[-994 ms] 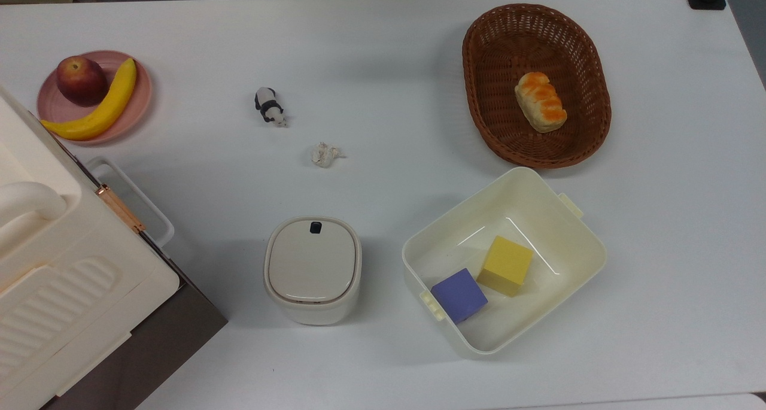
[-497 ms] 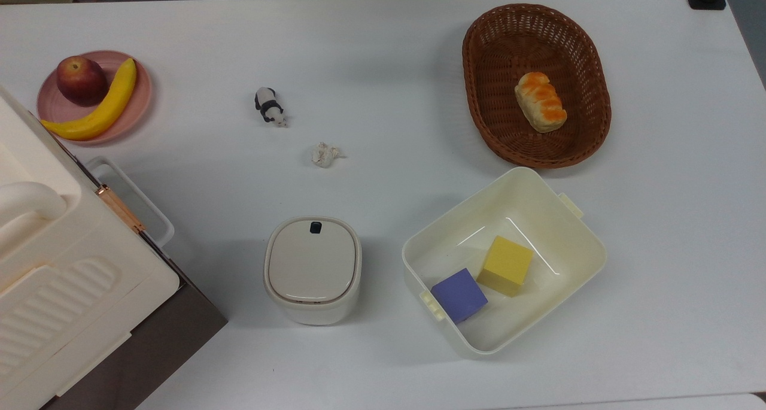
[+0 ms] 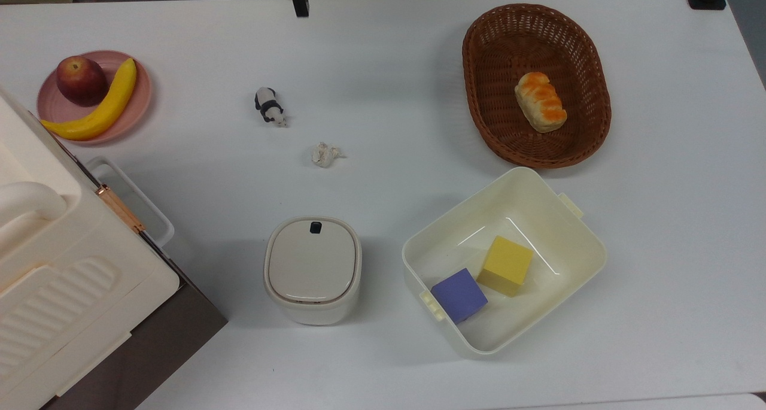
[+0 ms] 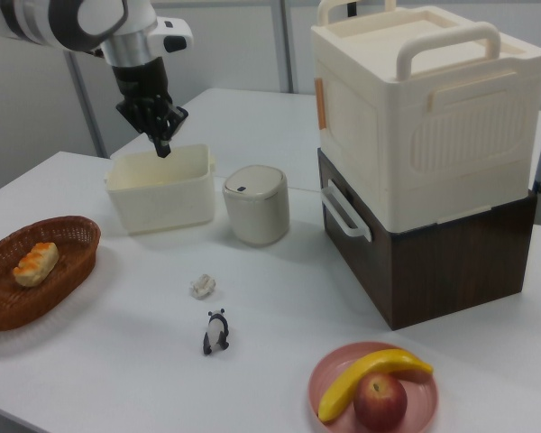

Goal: Open the trash can
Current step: 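Move the gripper over the cream trash can's lid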

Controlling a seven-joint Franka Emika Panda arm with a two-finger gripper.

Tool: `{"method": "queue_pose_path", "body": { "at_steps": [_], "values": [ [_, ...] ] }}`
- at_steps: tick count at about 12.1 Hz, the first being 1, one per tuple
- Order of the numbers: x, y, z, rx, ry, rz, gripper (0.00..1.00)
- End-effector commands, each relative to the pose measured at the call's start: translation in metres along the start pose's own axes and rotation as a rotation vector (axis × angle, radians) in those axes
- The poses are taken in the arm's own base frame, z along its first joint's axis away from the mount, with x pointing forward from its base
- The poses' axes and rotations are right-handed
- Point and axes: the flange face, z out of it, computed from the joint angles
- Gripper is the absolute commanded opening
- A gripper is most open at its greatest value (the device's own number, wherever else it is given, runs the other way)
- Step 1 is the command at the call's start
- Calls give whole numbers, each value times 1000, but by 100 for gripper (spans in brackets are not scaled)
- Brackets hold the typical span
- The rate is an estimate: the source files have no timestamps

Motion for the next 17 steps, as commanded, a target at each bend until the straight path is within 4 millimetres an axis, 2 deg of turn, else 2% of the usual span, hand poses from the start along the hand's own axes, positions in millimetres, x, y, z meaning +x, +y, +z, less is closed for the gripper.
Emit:
{"method": "queue_pose_path", "body": {
  "at_steps": [1, 2, 5, 6, 8, 12, 13, 14, 17],
  "values": [
    [35, -17, 34, 13, 99, -29, 0],
    [50, -17, 54, 8, 130, -28, 0],
    [81, -8, 91, -22, 222, -7, 0],
    [91, -8, 93, -28, 260, -4, 0],
    [112, -5, 114, -59, 297, -15, 0],
    [126, -6, 140, -79, 295, -23, 0],
    [129, -11, 159, -87, 271, -39, 0],
    [135, -13, 162, -99, 282, -52, 0],
    [137, -14, 172, -102, 273, -57, 0]
  ]
}}
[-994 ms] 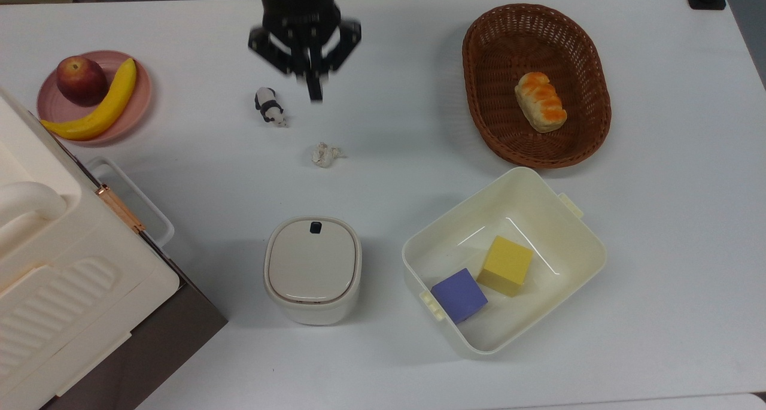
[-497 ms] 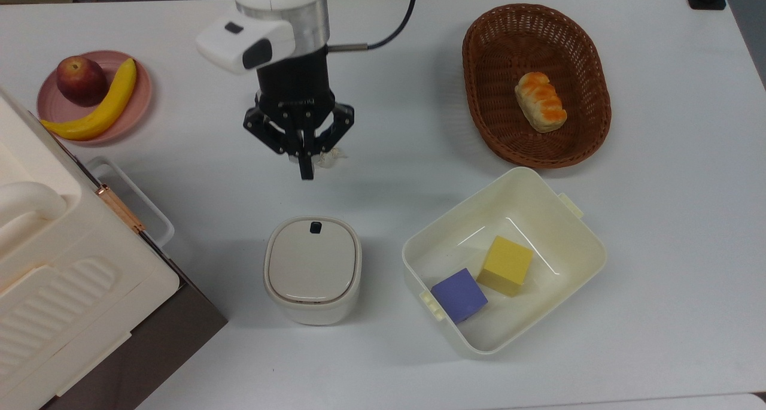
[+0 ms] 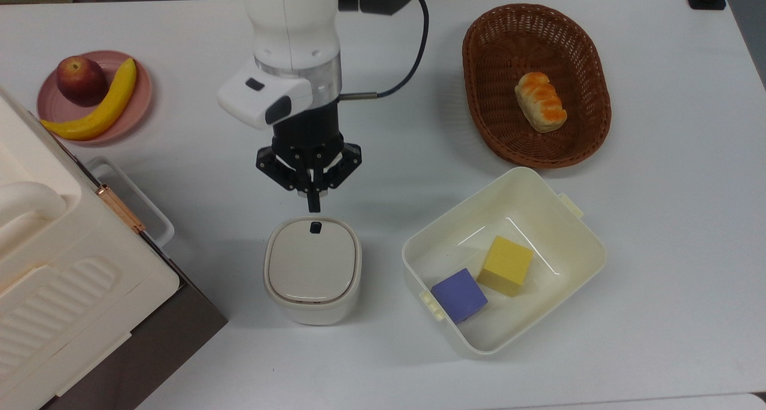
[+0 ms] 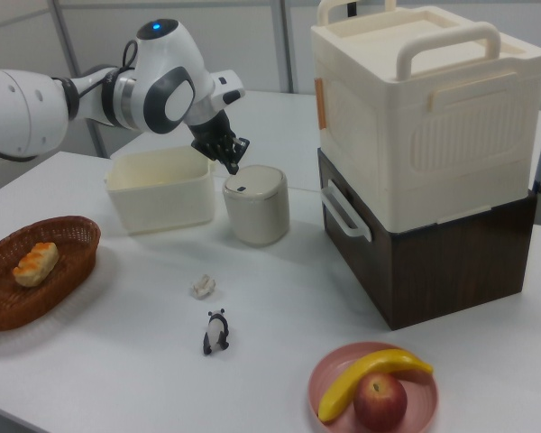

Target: Open the trash can

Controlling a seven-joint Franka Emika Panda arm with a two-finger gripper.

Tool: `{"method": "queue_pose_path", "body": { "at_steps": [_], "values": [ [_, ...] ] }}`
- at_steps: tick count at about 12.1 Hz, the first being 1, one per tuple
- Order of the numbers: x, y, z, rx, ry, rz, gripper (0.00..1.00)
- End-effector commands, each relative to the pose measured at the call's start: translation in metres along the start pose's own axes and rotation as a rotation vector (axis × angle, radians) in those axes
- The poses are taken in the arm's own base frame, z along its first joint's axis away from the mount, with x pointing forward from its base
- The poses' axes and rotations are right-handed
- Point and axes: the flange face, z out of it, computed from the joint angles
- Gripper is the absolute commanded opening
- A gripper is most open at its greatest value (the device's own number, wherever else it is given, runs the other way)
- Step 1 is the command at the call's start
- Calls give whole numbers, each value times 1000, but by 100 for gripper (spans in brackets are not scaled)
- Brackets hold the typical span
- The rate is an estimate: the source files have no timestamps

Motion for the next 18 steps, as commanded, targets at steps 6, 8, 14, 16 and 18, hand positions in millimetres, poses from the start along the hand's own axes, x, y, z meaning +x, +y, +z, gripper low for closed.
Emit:
{"method": "queue_pose_path", "body": {
  "at_steps": [6, 8, 14, 16, 18],
  "values": [
    [7, -3, 16, -24, 23, -12, 0],
    [5, -4, 27, -39, 7, -31, 0],
    [3, -10, 37, -41, -7, -49, 0],
    [3, -10, 37, -41, -7, -49, 0],
    [3, -9, 37, -44, -5, -50, 0]
  ]
}}
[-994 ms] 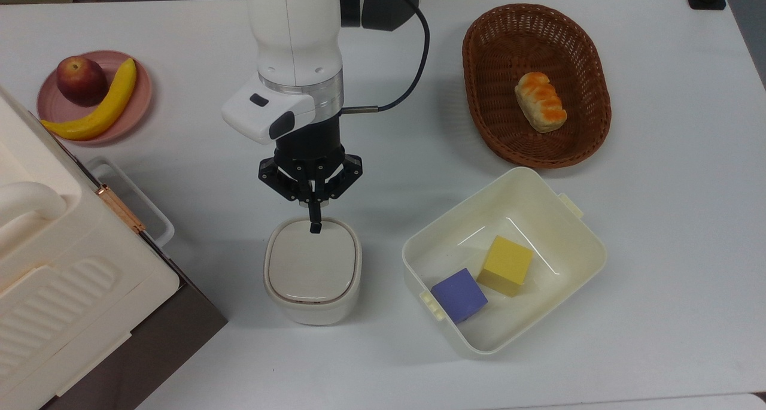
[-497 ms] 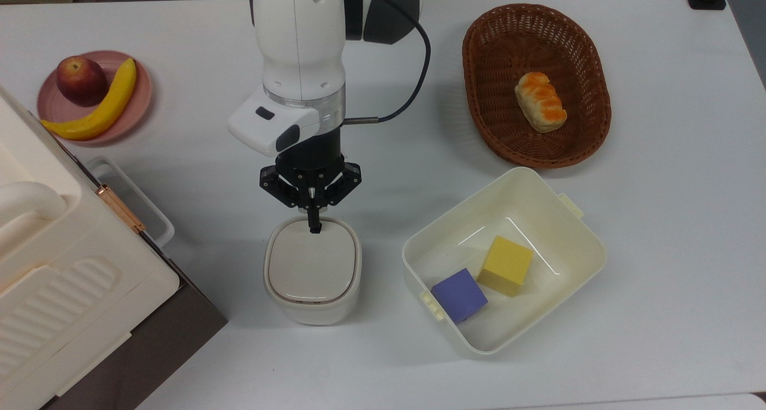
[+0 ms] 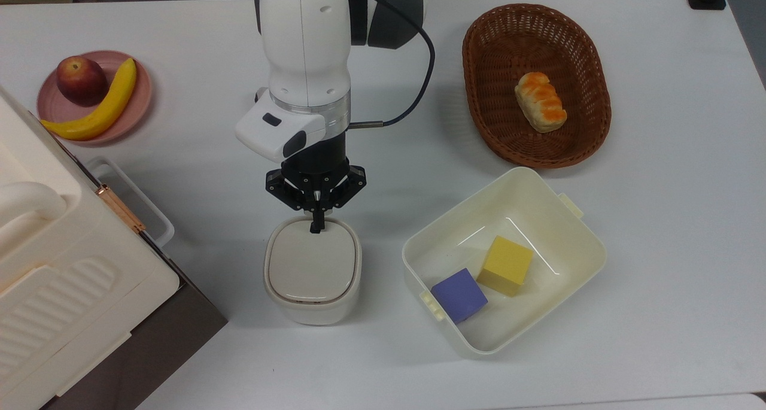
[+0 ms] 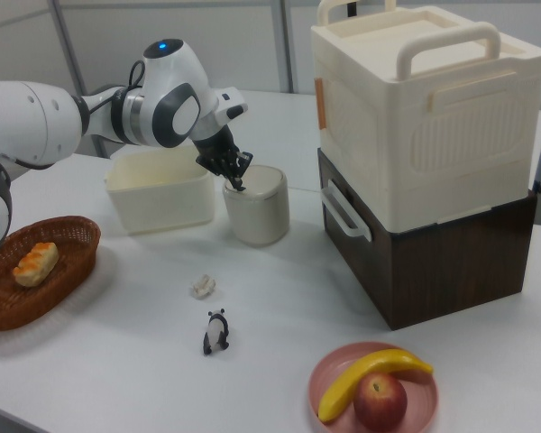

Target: Open the trash can

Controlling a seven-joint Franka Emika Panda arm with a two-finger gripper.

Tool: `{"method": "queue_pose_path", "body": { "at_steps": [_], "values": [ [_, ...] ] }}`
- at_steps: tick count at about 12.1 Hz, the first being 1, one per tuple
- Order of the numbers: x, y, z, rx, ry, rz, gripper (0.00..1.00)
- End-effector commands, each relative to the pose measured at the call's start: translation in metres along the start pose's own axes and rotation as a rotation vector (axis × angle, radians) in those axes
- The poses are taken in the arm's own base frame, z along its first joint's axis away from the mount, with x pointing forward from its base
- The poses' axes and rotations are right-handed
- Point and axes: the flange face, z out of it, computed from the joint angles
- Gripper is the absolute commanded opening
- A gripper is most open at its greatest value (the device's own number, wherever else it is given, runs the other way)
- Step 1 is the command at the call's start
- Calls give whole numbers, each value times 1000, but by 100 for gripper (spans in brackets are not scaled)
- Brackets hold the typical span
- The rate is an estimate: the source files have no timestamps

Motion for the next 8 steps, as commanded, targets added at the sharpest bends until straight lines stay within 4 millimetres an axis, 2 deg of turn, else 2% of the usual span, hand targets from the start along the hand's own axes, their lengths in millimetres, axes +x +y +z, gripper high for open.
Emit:
{"method": "queue_pose_path", "body": {
  "at_steps": [1, 6, 8],
  "values": [
    [6, -1, -2, -19, 25, -8, 0],
    [8, 0, -3, -24, 49, -10, 0],
    [8, 0, 3, -34, 47, -20, 0]
  ]
}}
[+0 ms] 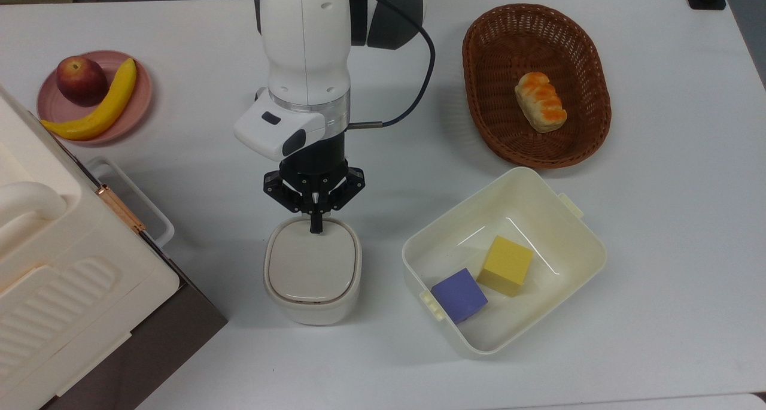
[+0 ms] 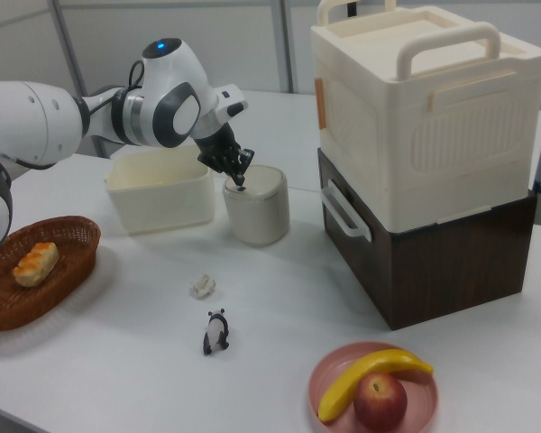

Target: Open the trash can

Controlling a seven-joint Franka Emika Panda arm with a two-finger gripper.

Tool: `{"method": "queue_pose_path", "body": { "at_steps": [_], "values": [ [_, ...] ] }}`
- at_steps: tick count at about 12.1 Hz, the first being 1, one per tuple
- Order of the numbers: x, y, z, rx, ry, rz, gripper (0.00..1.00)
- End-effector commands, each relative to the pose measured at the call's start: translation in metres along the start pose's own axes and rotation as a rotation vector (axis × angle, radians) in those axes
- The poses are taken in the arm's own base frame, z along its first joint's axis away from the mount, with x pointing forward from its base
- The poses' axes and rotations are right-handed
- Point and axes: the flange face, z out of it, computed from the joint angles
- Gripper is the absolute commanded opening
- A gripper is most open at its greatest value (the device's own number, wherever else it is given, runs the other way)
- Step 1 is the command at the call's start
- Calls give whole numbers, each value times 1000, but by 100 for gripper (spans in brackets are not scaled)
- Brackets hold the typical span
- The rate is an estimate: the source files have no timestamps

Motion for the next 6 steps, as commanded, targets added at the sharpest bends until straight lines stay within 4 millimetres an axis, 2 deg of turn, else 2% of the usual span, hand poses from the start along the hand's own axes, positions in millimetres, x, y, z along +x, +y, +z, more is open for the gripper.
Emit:
{"method": "queue_pose_path", "body": {
  "at_steps": [1, 6],
  "values": [
    [5, 0, 4, -23, 21, -9, 0],
    [4, 0, 6, -29, 17, -17, 0]
  ]
}}
